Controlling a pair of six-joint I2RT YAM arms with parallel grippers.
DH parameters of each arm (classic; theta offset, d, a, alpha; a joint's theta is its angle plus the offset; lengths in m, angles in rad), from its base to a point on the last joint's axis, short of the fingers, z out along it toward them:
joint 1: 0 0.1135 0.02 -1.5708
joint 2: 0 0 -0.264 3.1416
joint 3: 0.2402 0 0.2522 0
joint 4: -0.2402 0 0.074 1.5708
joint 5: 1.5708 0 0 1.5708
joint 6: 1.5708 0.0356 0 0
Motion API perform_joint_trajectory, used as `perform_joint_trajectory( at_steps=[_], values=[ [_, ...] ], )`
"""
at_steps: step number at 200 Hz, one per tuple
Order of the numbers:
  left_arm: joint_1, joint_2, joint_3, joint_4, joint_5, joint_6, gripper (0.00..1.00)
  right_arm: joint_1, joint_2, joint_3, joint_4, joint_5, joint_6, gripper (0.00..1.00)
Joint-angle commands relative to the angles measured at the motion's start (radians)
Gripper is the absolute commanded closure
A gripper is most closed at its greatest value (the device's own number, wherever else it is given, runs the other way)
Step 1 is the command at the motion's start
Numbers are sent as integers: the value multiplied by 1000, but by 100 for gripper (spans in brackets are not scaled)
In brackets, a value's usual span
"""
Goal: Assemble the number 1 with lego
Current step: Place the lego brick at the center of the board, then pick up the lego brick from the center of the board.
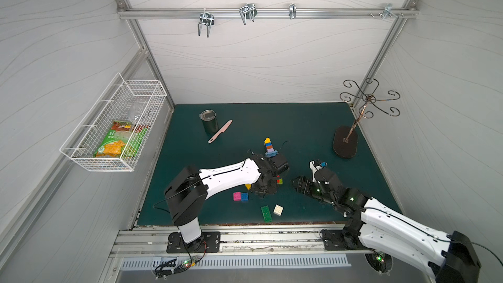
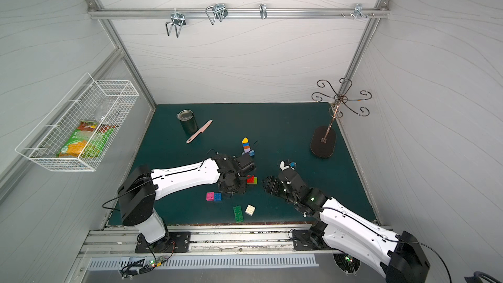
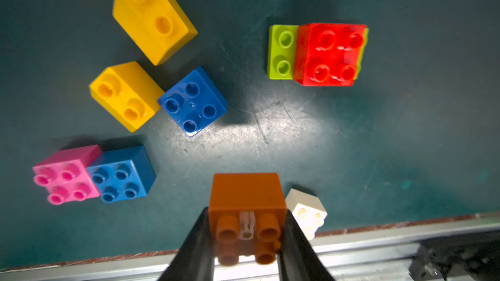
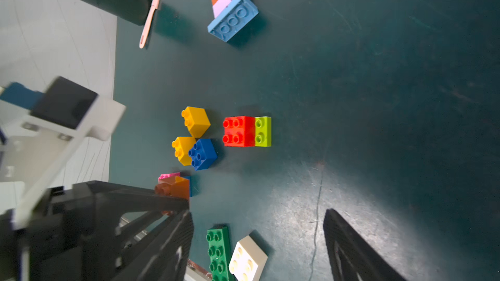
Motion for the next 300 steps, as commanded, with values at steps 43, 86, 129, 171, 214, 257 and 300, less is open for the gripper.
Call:
perform_joint_trajectory(
  at_steps=[43,86,129,171,214,257,300],
  values=[
    [-15,78,-13,139,-1,-27,88,-16,20,2,9,-24,0,22],
    [-18,134,3,164,20,-19,89,-21,26,-2,20,-30,0,22],
    [-19,170,10,164,15,-17,82,-23,38,1,22,-38,-3,23],
    [-20,162,26,138,3,-17,66,-24,44,1,26,-38,-3,22],
    [-19,172,65,95,-4,-2,55,-24,49,3,25,-41,-5,22],
    [-16,182,82,76,-2,4,43,-24,52,4,25,-40,-4,21],
    [1,184,92,66,0,22,46,-24,55,6,27,-44,-5,21]
  ],
)
